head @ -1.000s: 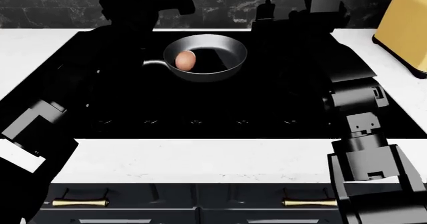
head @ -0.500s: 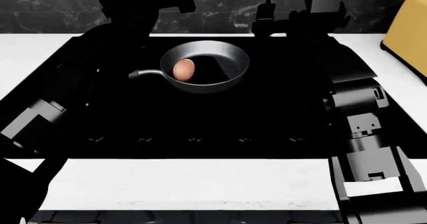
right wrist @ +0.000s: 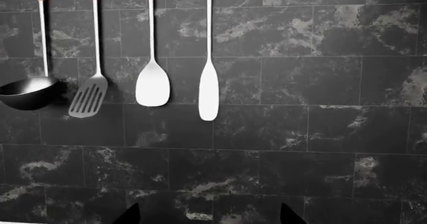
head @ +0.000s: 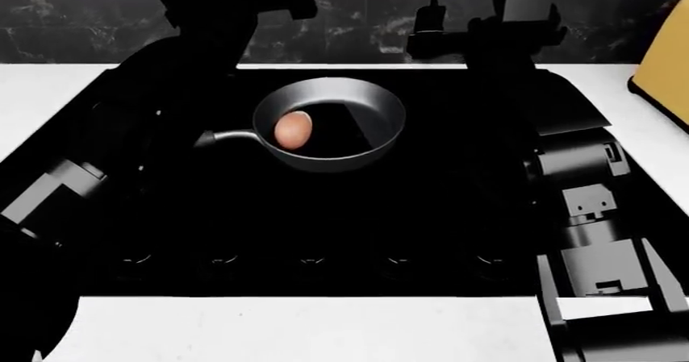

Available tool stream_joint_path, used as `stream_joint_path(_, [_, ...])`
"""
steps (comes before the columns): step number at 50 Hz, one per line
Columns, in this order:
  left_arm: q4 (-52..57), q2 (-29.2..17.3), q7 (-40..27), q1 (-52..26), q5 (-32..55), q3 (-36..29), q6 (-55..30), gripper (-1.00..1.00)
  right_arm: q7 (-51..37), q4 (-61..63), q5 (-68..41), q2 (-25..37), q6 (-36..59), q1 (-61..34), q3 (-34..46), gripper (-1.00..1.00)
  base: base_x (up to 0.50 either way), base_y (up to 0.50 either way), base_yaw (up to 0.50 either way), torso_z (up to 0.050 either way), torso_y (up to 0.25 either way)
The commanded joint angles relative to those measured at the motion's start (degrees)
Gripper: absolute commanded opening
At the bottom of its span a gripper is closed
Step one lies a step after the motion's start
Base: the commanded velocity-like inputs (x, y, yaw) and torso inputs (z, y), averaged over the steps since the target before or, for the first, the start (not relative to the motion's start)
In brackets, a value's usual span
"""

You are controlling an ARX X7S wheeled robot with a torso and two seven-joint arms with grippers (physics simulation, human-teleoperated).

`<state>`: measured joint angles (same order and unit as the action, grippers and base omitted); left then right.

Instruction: Pick the egg from the pan and place it in the bowl.

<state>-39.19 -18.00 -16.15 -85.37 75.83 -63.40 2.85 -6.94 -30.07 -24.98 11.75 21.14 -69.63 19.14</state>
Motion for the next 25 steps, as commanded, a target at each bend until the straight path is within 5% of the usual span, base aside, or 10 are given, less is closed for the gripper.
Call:
stream_joint_path(1, [0.45, -0.12, -0.16, -0.14, -0.10, 0.11, -0.11, 1.00, -0.12, 0.45, -0.22, 0.20, 0.08, 0.01, 0.14, 1.00, 0.15, 0.00, 0.00, 0.000, 0.000])
stream_joint_path(25, [0.63, -0.11, -0.28, -0.19, -0.34, 0.24, -0.35, 1.00, -0.36, 0.19, -0.51, 0.28, -0.52, 0.16, 0.35, 1.00, 0.15, 0.00, 0.00, 0.000, 0.000])
